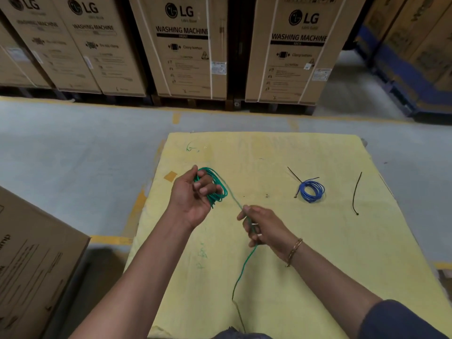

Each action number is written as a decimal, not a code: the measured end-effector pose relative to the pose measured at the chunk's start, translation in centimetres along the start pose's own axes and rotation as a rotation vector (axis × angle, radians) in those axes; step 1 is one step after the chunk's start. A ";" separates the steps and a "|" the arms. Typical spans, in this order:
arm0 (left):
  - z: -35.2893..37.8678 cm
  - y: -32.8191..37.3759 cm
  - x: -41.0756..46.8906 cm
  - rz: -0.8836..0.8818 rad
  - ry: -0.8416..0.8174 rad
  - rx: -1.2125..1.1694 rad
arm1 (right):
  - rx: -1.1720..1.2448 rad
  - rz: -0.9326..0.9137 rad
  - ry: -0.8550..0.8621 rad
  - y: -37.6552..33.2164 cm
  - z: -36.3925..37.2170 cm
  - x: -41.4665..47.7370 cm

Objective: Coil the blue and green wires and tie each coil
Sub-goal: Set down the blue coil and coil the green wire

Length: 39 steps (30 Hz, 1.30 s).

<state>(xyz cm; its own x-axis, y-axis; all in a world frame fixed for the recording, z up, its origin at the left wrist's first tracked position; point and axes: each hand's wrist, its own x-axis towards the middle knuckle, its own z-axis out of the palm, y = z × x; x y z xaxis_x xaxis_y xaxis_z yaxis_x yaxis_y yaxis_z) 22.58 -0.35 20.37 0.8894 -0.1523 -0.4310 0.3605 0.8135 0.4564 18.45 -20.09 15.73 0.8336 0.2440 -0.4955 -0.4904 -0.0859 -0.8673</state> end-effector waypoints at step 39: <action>-0.8 -2.6 -0.8 0.113 -0.077 0.452 | -0.233 0.091 -0.191 3.9 1.4 -0.2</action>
<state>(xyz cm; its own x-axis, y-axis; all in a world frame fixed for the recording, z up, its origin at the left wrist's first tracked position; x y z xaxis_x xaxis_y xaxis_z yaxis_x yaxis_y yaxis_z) 20.70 -1.85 18.93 0.9423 -0.1314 -0.3080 0.3311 0.5041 0.7977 16.04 -19.15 12.54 0.7152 0.4006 -0.5727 -0.4707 -0.3296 -0.8184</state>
